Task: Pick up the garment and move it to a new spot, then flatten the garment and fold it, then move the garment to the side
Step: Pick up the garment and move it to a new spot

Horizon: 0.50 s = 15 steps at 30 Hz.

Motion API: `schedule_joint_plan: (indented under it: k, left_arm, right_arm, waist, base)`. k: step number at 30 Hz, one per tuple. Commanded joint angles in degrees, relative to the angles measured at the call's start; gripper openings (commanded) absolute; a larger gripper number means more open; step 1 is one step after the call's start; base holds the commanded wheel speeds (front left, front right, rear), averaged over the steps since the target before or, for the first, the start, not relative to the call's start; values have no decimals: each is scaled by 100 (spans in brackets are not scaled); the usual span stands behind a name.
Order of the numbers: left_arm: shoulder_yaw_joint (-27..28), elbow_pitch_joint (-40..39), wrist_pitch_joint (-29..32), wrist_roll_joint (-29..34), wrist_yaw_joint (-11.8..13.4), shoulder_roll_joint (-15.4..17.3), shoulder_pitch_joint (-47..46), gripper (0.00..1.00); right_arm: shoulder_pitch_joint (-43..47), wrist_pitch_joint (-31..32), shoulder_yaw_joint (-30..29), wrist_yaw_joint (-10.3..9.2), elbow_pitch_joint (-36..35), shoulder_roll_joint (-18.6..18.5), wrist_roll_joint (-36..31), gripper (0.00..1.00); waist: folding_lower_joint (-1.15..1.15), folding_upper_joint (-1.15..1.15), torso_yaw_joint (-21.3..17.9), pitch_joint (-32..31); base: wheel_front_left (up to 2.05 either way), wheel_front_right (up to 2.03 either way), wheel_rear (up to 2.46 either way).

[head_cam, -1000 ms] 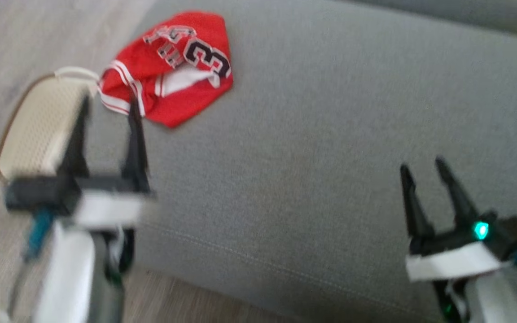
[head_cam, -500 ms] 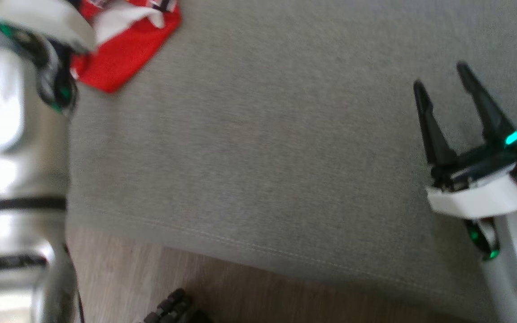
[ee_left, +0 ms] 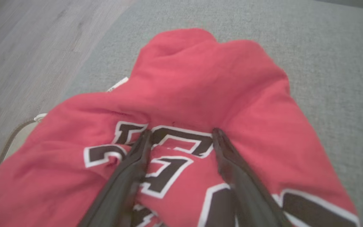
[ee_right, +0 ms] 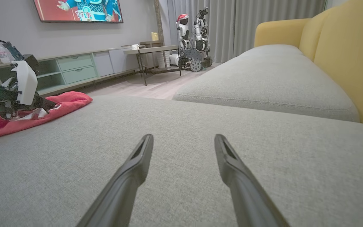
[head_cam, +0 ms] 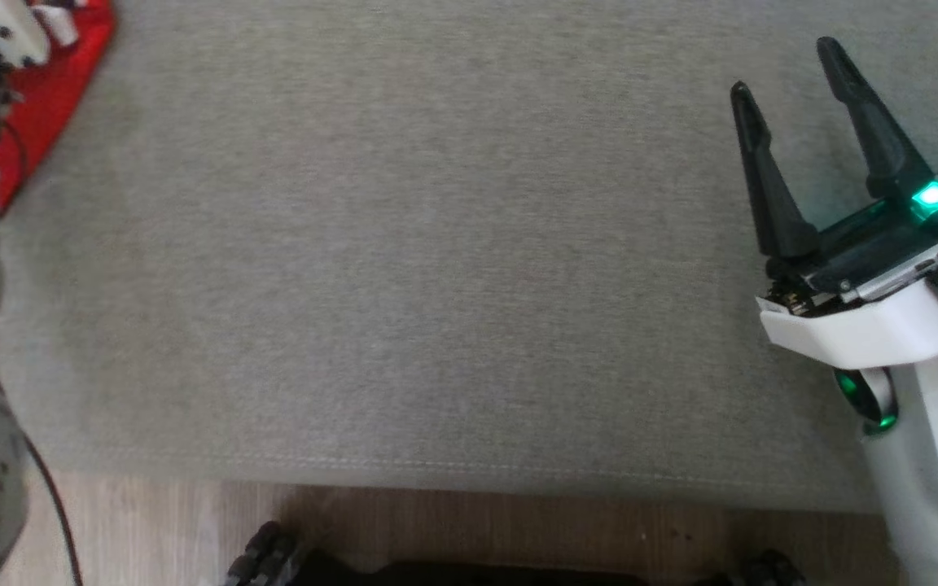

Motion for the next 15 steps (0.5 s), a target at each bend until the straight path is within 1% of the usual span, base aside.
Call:
schedule_joint_plan:
  k: [1, 2, 4, 8, 11, 12, 15]
  left_arm:
    - [-36, 96, 101, 73, -19, 253, 136, 58]
    - [-49, 135, 63, 67, -53, 263, 137, 0]
    - [-71, 138, -167, 64, -87, 297, 143, 0]
    - [-96, 6, -950, 70, -87, 371, 159, 0]
    - [-165, -79, -1441, 100, -137, 391, 171, 0]
    - [-165, -79, -1441, 100, -137, 391, 171, 0]
    - [-300, -224, -1850, 183, -184, 364, 209, 0]
  right_arm:
    - [136, -39, 97, 26, -210, 66, -27, 100]
    - [139, -39, 86, 26, -219, 95, -30, 100]
    - [144, -39, 70, 26, -233, 149, -25, 100]
    - [154, -39, 37, 26, -263, 254, -26, 100]
    - [182, -39, 4, 26, -298, 351, -15, 100]
    - [182, -39, 4, 26, -298, 351, -15, 100]
    - [249, -39, -56, 26, -337, 458, 5, 100]
  waist:
    - [0, 0, -121, 27]
    - [0, 0, -153, 17]
    - [0, 0, -203, -24]
    - [0, 0, -266, -210]
    - [0, 0, -287, -437]
    - [0, 0, -287, -437]
    - [0, 0, -299, -728]
  base:
    - [0, 0, 0]
    - [0, 0, 0]
    - [0, 0, 0]
    - [0, 0, 0]
    - [0, 0, 0]
    - [0, 0, 0]
    - [0, 0, 0]
